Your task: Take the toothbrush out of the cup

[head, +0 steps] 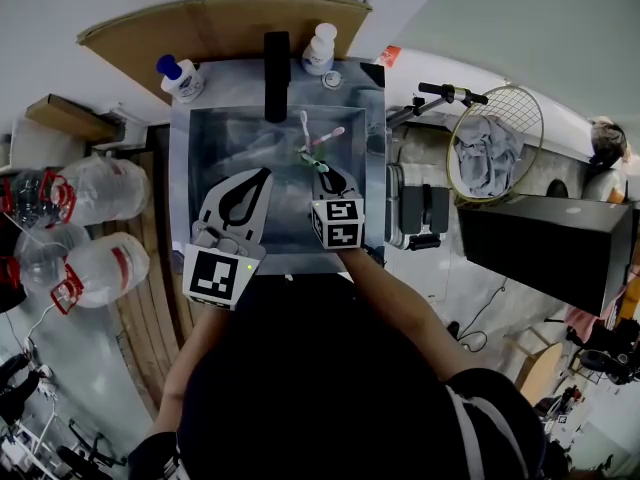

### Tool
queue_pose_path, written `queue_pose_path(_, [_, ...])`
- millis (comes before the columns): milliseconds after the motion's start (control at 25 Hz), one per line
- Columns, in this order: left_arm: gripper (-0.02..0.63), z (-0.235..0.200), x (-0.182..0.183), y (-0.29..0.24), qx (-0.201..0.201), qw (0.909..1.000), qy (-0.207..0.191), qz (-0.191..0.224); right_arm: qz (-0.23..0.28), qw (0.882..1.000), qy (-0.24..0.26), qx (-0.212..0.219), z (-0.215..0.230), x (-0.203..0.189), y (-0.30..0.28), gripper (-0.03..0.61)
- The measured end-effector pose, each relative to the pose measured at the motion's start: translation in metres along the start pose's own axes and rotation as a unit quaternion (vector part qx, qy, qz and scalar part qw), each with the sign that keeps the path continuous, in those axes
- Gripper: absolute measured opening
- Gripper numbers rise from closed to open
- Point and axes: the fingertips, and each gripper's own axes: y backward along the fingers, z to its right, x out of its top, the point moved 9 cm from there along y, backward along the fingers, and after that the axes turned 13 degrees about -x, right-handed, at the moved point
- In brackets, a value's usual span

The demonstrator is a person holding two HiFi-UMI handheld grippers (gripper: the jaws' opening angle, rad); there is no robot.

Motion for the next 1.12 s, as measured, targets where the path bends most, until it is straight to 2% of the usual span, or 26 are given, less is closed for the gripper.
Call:
queue_pose_path(360, [0.020, 0.002, -0.001, 0.007, -0.005, 0.9999, -0.002, 0.009, 0.043, 0.998, 0.039, -0.005, -0.001, 0.033, 0.037, 0.043])
queue_pose_path(680, [0.020, 0.012, -0.003, 0.018, -0.003, 0.9999, -0.003, 0.015, 0.072, 0.995, 0.060, 0.036, -0.010, 0.061, 0.087, 0.041])
queue_pose_path(920, [0.020, 0.015, -0.005, 0.028, 0.004, 0.9998, 0.000, 0.017, 0.060, 0.994, 0.064, 0.061, -0.017, 0.059, 0.109, 0.041])
queue_pose_path(1120, [0.020, 0.019, -0.008, 0.037, 0.015, 0.9998, 0.001, 0.016, 0.023, 0.993, 0.081, 0.087, -0.026, 0.051, 0.114, 0.041])
